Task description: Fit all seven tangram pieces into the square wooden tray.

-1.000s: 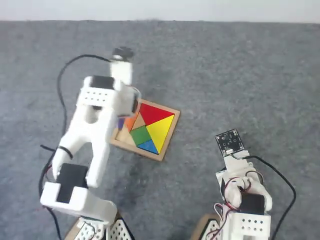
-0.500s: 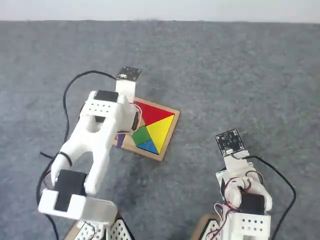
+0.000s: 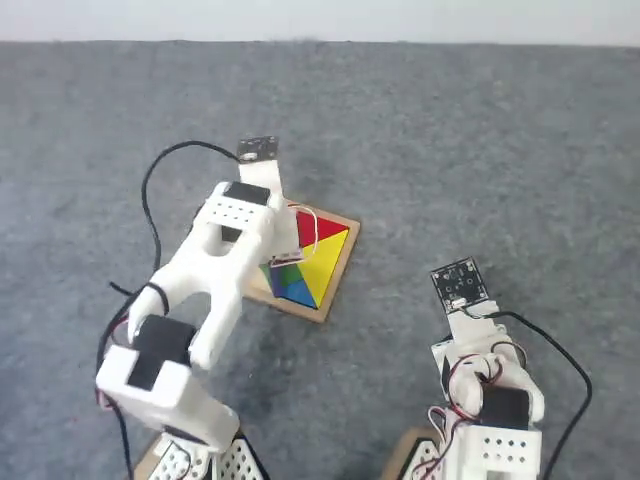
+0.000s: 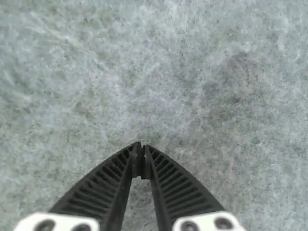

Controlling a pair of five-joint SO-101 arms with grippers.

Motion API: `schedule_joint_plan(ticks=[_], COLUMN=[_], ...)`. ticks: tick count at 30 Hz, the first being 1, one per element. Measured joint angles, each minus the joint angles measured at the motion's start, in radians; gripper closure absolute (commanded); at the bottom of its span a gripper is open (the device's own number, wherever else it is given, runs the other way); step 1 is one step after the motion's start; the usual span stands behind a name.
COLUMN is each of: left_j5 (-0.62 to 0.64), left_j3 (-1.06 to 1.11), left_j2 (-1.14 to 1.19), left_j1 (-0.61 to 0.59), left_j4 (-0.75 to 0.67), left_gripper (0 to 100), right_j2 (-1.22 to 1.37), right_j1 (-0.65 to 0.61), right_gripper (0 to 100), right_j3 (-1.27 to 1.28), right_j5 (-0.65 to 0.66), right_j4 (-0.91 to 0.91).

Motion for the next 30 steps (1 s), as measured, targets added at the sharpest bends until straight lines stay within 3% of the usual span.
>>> schedule_joint_plan(ticks=[12, 25, 30], left_j5=[0.166, 0.132, 0.086], left_j3=[-0.069, -0.069, -0.069], left_j2=[0.051, 0.051, 0.051], left_j1=[-0.066, -0.100, -0.100], left_j4=[0.000, 0.000, 0.000], left_gripper=[99, 98, 91], right_j2=[0.000, 0.000, 0.000], right_j1=[0.000, 0.000, 0.000], right_gripper=[99.1, 99.1, 99.1], right_j3=[0.000, 0.000, 0.000], right_j5=[0.000, 0.000, 0.000], right_j4=[0.000, 0.000, 0.000])
